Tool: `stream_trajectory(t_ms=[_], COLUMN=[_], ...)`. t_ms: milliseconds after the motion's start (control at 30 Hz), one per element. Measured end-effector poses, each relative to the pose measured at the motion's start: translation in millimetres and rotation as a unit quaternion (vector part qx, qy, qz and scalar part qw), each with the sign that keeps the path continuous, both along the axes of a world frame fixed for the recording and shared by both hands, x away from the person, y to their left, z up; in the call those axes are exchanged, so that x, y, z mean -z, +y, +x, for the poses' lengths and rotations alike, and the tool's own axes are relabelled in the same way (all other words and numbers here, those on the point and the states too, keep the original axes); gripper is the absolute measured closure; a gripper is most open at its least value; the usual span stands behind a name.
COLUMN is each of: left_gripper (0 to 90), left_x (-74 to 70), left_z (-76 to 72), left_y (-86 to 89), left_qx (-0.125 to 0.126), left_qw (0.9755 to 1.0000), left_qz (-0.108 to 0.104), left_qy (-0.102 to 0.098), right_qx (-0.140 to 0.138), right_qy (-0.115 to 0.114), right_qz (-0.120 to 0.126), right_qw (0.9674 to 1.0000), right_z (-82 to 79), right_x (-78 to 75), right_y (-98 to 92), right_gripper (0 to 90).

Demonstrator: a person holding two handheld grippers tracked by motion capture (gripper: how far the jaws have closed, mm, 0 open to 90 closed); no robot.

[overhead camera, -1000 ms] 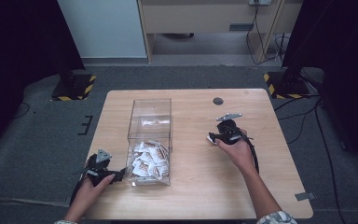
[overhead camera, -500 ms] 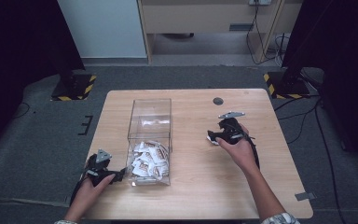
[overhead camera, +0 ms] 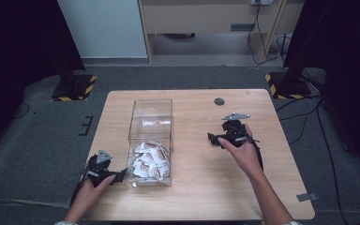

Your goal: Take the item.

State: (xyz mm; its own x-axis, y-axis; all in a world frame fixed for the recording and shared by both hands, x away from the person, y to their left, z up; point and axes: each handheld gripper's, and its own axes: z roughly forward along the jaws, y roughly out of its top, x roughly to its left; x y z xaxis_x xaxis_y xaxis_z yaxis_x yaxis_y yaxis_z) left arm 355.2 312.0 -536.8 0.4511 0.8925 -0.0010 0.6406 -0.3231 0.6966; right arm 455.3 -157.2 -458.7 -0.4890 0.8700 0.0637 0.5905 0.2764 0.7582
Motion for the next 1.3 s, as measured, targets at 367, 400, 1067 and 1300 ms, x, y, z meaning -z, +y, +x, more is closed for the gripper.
stream_trajectory(t_ms=[367,400,1067,1300], left_gripper=[0.0,0.0,0.0,0.0], left_x=[0.0,0.0,0.0,0.0], left_z=[0.0,0.0,-0.1,-0.1], left_y=[0.0,0.0,0.0,0.0], left_qx=[0.000,0.000,0.000,0.000], left_qw=[1.0000,1.0000,1.0000,1.0000], left_qz=[0.000,0.000,0.000,0.000], left_qy=[0.000,0.000,0.000,0.000], right_qx=[-0.001,0.000,0.002,0.000], right_qy=[-0.005,-0.006,0.014,0.017], right_qz=[0.013,0.014,0.002,0.012], right_qw=[0.9999,0.9999,0.9999,0.9998], right_z=[-13.2,-15.0,-56.0,-74.4], right_x=[-3.4,-2.9,26.2,34.7], right_y=[-5.4,-6.2,-29.9,-39.6], right_gripper=[4.9,4.8,5.6,6.3])
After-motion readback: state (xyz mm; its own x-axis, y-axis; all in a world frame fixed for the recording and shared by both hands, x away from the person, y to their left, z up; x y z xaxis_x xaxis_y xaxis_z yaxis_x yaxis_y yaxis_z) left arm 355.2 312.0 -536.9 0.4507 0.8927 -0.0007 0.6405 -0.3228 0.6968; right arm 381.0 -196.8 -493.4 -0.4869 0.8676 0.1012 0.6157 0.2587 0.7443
